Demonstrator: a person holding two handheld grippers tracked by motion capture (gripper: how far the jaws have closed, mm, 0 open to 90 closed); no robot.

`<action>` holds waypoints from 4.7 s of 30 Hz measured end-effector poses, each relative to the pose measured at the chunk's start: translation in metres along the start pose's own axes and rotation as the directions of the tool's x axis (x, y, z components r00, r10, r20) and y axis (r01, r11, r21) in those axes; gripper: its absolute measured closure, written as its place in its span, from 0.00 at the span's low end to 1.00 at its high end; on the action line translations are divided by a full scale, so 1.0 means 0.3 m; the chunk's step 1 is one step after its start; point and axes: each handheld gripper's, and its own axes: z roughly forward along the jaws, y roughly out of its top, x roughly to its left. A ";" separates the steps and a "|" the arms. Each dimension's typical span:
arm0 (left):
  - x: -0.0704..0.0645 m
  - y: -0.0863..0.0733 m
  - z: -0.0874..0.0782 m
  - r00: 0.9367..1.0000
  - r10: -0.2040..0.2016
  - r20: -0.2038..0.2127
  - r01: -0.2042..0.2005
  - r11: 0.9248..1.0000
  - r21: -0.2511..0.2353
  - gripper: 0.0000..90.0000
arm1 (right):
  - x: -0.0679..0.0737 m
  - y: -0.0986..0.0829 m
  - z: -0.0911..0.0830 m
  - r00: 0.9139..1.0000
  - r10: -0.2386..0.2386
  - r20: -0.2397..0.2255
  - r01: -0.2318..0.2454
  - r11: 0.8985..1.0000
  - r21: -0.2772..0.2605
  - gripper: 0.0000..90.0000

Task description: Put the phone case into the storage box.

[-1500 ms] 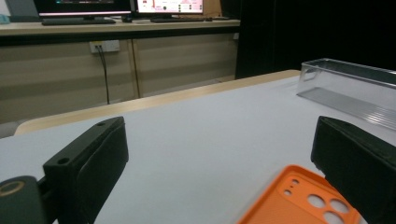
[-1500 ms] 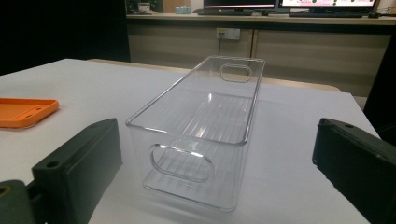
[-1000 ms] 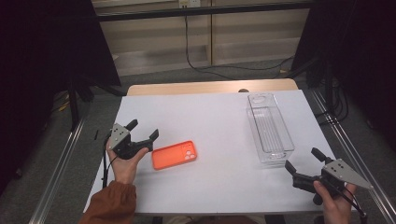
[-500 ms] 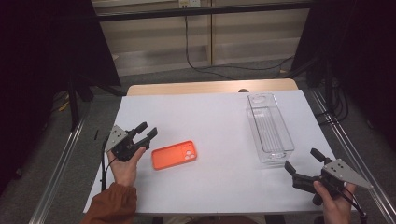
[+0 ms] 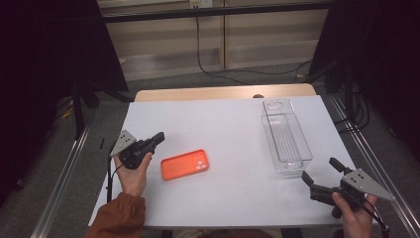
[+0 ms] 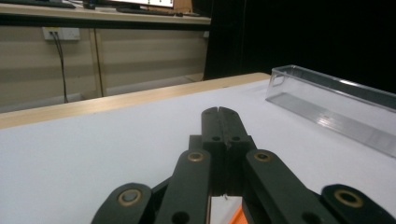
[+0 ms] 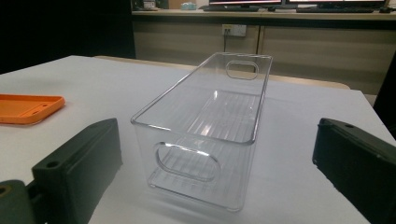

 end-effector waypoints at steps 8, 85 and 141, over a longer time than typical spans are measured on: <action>0.038 0.042 0.020 0.997 -0.074 0.023 0.073 0.994 0.078 1.00 | 0.000 -0.001 0.000 1.000 0.000 0.002 0.000 1.000 0.005 0.01; 0.067 -0.071 0.141 1.000 -0.002 0.029 -0.018 0.752 0.659 1.00 | 0.002 -0.001 -0.003 1.000 -0.005 -0.007 0.005 1.000 0.005 0.01; 0.002 -0.088 0.083 0.997 -0.013 0.071 -0.037 0.747 0.664 1.00 | 0.003 0.000 -0.005 1.000 -0.005 -0.002 0.005 1.000 0.000 0.01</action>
